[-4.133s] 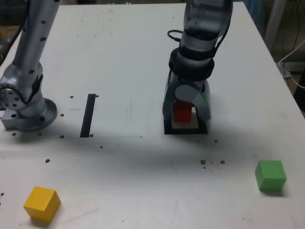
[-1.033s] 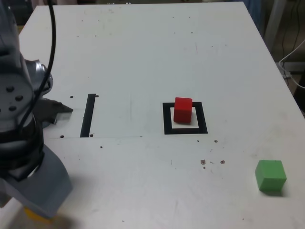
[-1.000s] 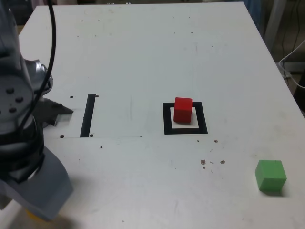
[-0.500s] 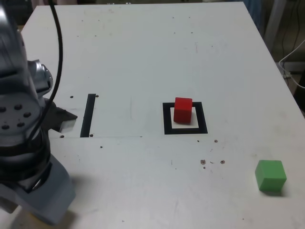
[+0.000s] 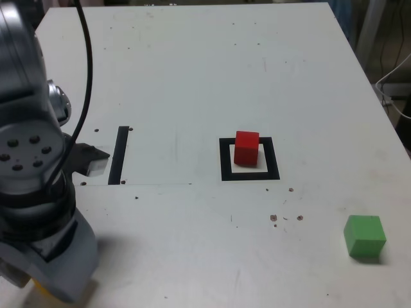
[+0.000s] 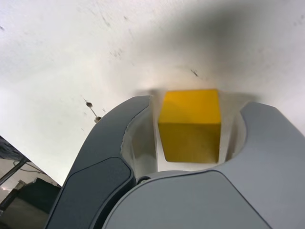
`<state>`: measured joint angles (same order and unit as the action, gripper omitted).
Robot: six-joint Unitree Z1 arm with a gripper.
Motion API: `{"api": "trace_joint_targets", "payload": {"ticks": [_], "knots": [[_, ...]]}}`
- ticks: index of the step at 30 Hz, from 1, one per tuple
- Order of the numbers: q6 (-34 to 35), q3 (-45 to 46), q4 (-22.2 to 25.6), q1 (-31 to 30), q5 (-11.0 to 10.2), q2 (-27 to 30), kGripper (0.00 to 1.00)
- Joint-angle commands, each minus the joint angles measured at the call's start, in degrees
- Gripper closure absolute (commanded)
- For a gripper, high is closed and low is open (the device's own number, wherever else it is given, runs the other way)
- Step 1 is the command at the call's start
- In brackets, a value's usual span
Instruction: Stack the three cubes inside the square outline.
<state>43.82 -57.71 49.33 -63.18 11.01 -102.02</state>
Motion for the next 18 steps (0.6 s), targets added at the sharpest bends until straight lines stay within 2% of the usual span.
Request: {"api": "trace_joint_targets", "payload": {"ticks": [1,7,11,18], "knots": [[-0.1,-0.2,-0.4,0.1,0.2,0.0,0.52],[0.1,0.1,-0.6,0.1,0.0,0.3,0.59],[0.2,0.4,-0.6,0.1,-0.2,0.3,0.59],[0.4,0.3,-0.6,0.1,-1.4,0.5,0.67]]}}
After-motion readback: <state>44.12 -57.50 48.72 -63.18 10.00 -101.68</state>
